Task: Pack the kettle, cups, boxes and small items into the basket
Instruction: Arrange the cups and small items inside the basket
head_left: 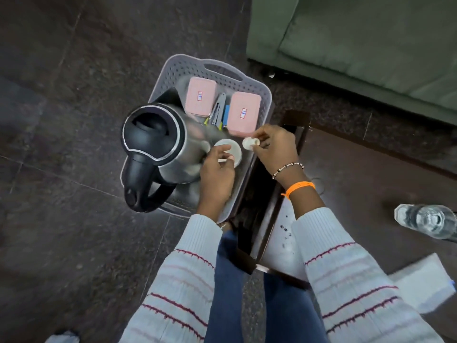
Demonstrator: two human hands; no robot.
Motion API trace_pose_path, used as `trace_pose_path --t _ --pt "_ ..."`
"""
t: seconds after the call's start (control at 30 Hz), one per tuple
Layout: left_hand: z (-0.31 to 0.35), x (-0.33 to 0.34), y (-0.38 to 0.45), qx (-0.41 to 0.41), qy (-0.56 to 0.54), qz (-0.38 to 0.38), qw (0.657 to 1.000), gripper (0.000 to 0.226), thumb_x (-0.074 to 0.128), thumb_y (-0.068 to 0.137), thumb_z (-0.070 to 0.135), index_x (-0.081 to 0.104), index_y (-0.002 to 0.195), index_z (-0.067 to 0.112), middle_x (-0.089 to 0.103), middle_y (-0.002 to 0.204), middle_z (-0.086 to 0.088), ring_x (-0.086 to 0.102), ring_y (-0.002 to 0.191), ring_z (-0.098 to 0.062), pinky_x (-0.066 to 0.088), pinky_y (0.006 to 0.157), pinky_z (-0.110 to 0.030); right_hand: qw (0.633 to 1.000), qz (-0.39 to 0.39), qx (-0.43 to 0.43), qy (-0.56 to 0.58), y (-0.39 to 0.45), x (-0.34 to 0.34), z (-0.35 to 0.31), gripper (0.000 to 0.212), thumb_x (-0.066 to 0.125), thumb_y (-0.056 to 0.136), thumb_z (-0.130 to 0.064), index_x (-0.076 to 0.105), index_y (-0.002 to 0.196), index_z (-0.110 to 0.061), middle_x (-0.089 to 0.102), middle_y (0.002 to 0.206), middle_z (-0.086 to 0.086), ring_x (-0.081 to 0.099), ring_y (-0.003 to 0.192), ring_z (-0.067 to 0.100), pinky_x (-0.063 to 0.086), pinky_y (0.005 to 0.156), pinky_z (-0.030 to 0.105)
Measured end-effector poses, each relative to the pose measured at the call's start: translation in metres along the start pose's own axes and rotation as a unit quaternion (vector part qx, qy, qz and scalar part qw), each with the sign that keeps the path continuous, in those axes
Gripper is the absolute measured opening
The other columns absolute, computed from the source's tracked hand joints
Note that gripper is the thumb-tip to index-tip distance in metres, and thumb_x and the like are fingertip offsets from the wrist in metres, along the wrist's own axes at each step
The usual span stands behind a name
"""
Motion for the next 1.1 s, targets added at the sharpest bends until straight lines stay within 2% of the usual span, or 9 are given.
trace_pose_path --t 0.27,0.37,0.5,0.63,0.77,0.87,0.93,1.03,1.1 --pt "-0.004 0.0 0.011 -0.008 0.027 -0.05 0.998 0.029 0.049 0.09 0.004 0.056 0.118 0.006 0.061 0.111 -0.013 0.057 0.1 -0.024 0.043 0.089 -0.028 0.994 0.007 -0.021 -0.107 0.002 0.025 -0.005 0.02 0.061 0.077 0.001 0.066 0.096 -0.003 0.057 0.105 0.018 0.062 0.083 0.035 0.053 0.075 0.042" --pt "-0.004 -0.001 0.011 0.001 0.026 -0.046 0.999 0.027 0.05 0.09 0.004 0.057 0.116 0.006 0.061 0.108 -0.01 0.056 0.091 -0.02 0.043 0.083 -0.023 0.998 0.028 -0.01 -0.048 -0.004 0.021 -0.001 0.023 0.058 0.073 0.008 0.068 0.091 -0.003 0.06 0.099 0.018 0.062 0.077 0.029 0.054 0.075 0.037" --pt "-0.001 0.0 0.005 0.033 0.019 -0.036 0.999 0.023 0.05 0.089 0.003 0.061 0.108 0.009 0.059 0.096 -0.003 0.057 0.079 -0.012 0.043 0.067 -0.011 0.998 0.058 0.017 0.033 -0.024 0.009 0.009 0.022 0.062 0.072 0.01 0.07 0.088 -0.003 0.064 0.091 0.018 0.059 0.069 0.018 0.047 0.064 0.013" --pt "-0.003 0.015 -0.017 0.044 0.002 -0.057 0.997 0.02 0.051 0.089 0.004 0.063 0.1 0.016 0.063 0.09 -0.001 0.062 0.087 -0.019 0.05 0.084 -0.031 0.989 0.086 0.057 0.103 -0.052 -0.009 0.025 0.017 0.065 0.076 0.004 0.07 0.09 -0.004 0.065 0.092 0.016 0.059 0.072 0.016 0.044 0.065 0.005" --pt "-0.01 0.041 -0.047 0.048 0.021 -0.1 0.994 0.023 0.049 0.09 0.003 0.062 0.096 0.02 0.064 0.087 0.002 0.061 0.086 -0.015 0.05 0.085 -0.03 0.98 0.107 0.088 0.143 -0.086 -0.03 0.053 0.015 0.062 0.079 0.001 0.071 0.089 -0.007 0.066 0.09 0.009 0.059 0.071 0.013 0.044 0.068 0.009" --pt "-0.02 0.07 -0.076 0.042 0.058 -0.143 0.987 0.022 0.048 0.09 0.004 0.063 0.099 0.018 0.065 0.092 -0.001 0.061 0.089 -0.015 0.05 0.086 -0.031 0.975 0.124 0.119 0.144 -0.118 -0.049 0.087 0.016 0.06 0.081 0.0 0.071 0.088 -0.009 0.064 0.086 0.002 0.054 0.065 0.0 0.04 0.064 0.001" --pt "-0.029 0.092 -0.098 0.034 0.087 -0.182 0.979 0.022 0.049 0.09 0.005 0.064 0.098 0.018 0.065 0.092 -0.001 0.061 0.089 -0.015 0.05 0.086 -0.031 0.967 0.139 0.151 0.149 -0.143 -0.062 0.116 0.016 0.059 0.081 0.0 0.071 0.087 -0.008 0.064 0.084 0.001 0.055 0.065 0.005 0.044 0.066 0.007" --pt "-0.044 0.136 -0.131 0.034 0.144 -0.243 0.959 0.021 0.05 0.089 0.006 0.066 0.098 0.017 0.064 0.093 0.0 0.063 0.094 -0.021 0.048 0.09 -0.032 0.95 0.161 0.213 0.161 -0.183 -0.084 0.173 0.017 0.057 0.081 0.002 0.071 0.086 -0.007 0.07 0.092 0.01 0.061 0.073 0.021 0.05 0.073 0.029" --pt "-0.053 0.163 -0.148 0.029 0.178 -0.277 0.944 0.021 0.05 0.089 0.006 0.066 0.099 0.014 0.064 0.093 -0.001 0.064 0.096 -0.025 0.047 0.091 -0.032 0.935 0.172 0.257 0.174 -0.206 -0.096 0.213 0.017 0.057 0.082 0.003 0.071 0.087 -0.005 0.071 0.095 0.015 0.062 0.074 0.025 0.05 0.074 0.032"
Point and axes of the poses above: each hand's wrist, its own y-axis towards the middle knuckle, its own x-axis out of the palm, z = x × y, the point moved 6 cm from there along y, towards the middle knuckle
